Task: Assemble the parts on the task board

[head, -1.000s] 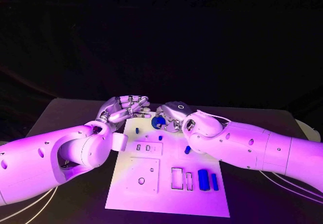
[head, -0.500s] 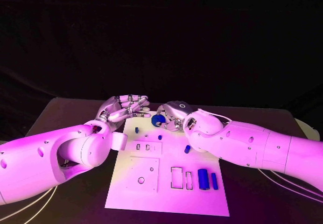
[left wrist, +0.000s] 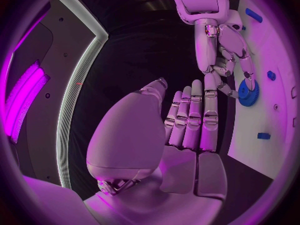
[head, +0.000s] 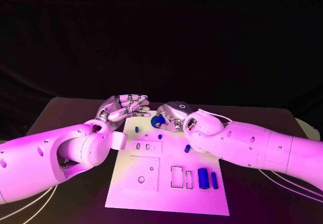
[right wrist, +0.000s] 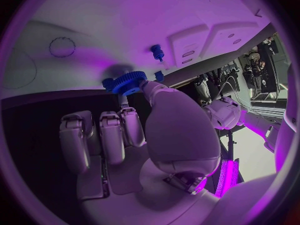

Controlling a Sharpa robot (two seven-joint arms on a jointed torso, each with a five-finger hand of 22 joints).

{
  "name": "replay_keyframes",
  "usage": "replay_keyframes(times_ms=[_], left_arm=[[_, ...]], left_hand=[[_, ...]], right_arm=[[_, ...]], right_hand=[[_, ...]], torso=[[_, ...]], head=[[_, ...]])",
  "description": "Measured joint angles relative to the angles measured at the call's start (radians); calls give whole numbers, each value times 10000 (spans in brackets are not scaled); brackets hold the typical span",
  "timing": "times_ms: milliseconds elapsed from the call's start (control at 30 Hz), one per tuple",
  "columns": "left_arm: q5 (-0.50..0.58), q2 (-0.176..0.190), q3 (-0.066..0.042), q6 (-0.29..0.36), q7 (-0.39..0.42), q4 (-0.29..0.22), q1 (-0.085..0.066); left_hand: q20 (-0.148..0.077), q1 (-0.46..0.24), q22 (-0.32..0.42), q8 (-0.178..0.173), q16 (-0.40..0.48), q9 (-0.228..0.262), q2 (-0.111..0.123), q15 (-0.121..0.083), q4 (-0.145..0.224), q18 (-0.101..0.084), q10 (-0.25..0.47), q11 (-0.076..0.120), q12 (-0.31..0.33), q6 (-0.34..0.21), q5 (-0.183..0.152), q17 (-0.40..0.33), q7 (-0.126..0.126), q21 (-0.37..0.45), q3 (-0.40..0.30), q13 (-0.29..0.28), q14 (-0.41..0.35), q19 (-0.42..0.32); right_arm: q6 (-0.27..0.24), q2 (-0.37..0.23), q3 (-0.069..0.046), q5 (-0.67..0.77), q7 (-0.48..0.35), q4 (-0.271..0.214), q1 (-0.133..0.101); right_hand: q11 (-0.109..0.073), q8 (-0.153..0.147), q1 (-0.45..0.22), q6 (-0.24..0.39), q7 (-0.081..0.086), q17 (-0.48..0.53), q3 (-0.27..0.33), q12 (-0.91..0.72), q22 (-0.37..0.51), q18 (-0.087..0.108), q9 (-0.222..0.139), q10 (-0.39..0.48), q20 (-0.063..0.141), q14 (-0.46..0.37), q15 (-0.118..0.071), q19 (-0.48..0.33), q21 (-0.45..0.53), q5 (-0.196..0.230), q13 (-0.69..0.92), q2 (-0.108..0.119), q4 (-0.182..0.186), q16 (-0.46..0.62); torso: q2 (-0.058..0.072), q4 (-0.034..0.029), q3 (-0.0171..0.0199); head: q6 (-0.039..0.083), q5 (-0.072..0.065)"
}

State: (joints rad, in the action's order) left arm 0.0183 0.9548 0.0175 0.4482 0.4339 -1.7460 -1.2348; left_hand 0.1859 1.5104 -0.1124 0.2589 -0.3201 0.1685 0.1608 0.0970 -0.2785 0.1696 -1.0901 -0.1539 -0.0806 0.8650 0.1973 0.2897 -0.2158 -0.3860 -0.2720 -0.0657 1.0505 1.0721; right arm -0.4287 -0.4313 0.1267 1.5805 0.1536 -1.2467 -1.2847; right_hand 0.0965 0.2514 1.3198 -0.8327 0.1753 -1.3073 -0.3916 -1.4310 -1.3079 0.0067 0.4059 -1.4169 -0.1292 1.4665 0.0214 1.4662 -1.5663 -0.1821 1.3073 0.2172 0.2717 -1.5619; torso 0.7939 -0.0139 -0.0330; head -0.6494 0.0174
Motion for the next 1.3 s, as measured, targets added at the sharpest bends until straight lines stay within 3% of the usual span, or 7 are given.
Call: replay_keyframes(times_ms=[467,633,733,1067,1300], left_arm=[[0,15,0,1,-9,-9,0],[0,24,0,1,-12,-11,0],[0,27,0,1,-13,-12,0],[0,32,0,3,-20,-8,0],[0,35,0,5,-24,-6,0]], left_hand=[[0,0,10,0,0,-8,0,0,0,1,0,0,56,0,0,25,0,0,0,0,0,0],[0,0,16,0,0,-8,0,0,0,1,0,0,56,0,0,28,0,0,0,0,0,0],[0,0,15,0,0,-8,0,0,0,0,0,0,56,0,0,27,0,0,0,0,0,0],[0,0,15,0,0,-8,0,0,0,0,0,0,55,0,0,27,0,0,0,0,0,0],[0,0,15,0,0,-8,0,0,0,0,0,0,54,0,0,36,0,0,0,0,0,0]], right_arm=[[47,-39,22,-7,36,-49,40],[61,-37,35,0,45,-12,57],[79,-39,36,1,51,-5,60],[403,-47,12,-27,83,-6,39],[656,-129,31,-74,173,-7,49]], right_hand=[[-36,26,2,-49,16,-8,40,1,2,0,17,-36,1,0,0,0,0,0,0,1,15,2],[92,-398,2,467,129,-7,299,108,3,0,-108,93,1,-5,4,0,0,59,8,1,50,2],[94,-467,0,524,159,-6,363,108,3,1,-124,94,1,0,72,0,0,59,8,-2,61,2],[73,-489,-754,270,134,-5,965,-35,4,0,-95,-1,-72,0,72,0,0,92,7,-440,219,-40],[37,-505,-801,17,122,-4,993,-75,5,1,-23,-37,-71,0,72,-1,0,-175,7,-487,195,-39]], torso=[[2,-3,1],[2,-4,-1],[2,-5,0],[1,-10,0],[1,-11,1]], head=[[-12,-5],[-11,-6],[-4,-15],[-15,-9],[-40,-11]])
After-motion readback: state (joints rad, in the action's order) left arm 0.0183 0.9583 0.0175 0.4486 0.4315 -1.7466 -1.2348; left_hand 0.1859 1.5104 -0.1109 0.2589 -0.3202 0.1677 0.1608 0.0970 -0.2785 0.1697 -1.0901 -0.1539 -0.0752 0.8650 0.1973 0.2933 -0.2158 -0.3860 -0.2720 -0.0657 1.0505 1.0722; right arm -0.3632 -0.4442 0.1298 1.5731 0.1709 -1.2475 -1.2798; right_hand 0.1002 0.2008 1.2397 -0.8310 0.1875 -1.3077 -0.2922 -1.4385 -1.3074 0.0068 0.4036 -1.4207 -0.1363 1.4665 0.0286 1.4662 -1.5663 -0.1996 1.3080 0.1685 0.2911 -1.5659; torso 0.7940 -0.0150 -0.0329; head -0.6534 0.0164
